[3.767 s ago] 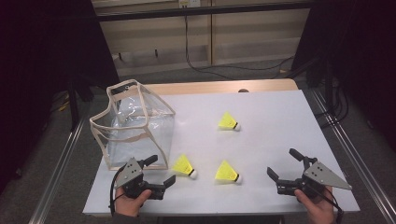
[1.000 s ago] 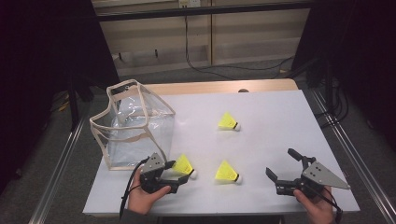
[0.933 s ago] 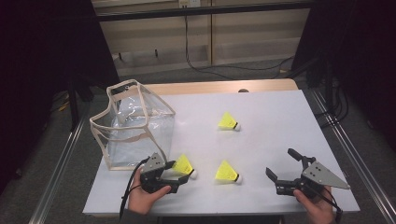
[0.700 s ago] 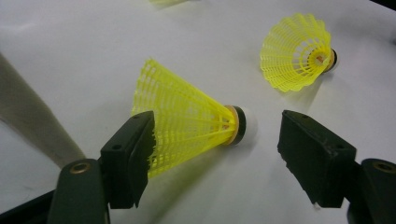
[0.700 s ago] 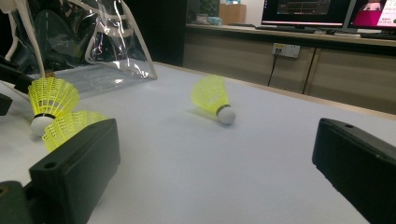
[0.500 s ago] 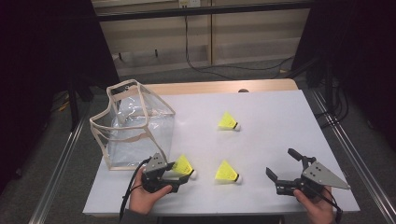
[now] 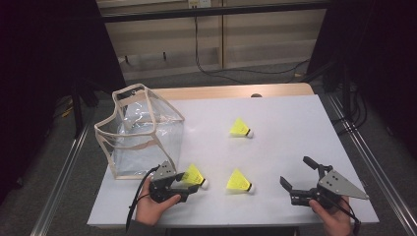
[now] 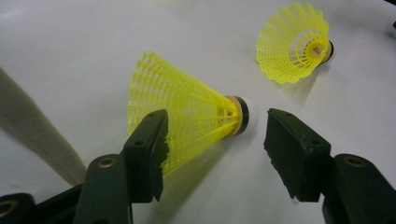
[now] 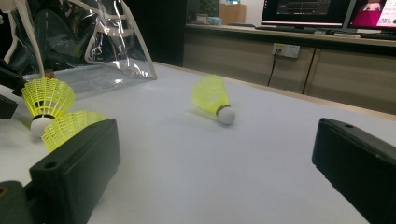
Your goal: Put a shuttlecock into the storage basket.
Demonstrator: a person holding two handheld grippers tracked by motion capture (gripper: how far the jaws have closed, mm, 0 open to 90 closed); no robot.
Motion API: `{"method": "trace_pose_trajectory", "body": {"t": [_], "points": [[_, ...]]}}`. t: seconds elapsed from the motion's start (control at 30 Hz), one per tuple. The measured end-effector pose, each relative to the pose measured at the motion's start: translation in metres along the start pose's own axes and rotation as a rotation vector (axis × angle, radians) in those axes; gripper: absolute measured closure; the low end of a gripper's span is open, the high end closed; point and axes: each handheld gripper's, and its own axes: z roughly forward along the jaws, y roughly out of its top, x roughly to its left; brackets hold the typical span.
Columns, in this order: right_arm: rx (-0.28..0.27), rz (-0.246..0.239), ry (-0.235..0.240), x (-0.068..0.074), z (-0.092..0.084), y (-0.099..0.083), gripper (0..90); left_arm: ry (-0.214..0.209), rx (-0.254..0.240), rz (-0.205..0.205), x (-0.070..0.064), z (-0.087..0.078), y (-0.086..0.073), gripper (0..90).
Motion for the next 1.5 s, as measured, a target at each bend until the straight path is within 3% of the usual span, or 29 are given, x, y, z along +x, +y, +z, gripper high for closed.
{"method": "trace_pose_trajectory", "body": {"t": [0.33,0.43,0.6,1.5], "points": [[-0.002,-0.004,-0.004,0.0,0.0,0.0,1.0,-0.011,0.01,-0.004,-0.001,0.001,-0.001,49.3],[-0.004,-0.004,-0.005,0.0,0.0,0.0,1.0,-0.021,0.036,0.005,-0.002,0.003,-0.001,51.8],[-0.002,-0.004,-0.006,0.0,0.0,0.0,1.0,-0.032,0.023,-0.001,-0.003,0.004,-0.001,55.0],[-0.004,0.005,-0.012,-0.001,-0.001,0.0,1.1,-0.077,0.054,0.003,-0.002,0.014,0.0,69.3]]}}
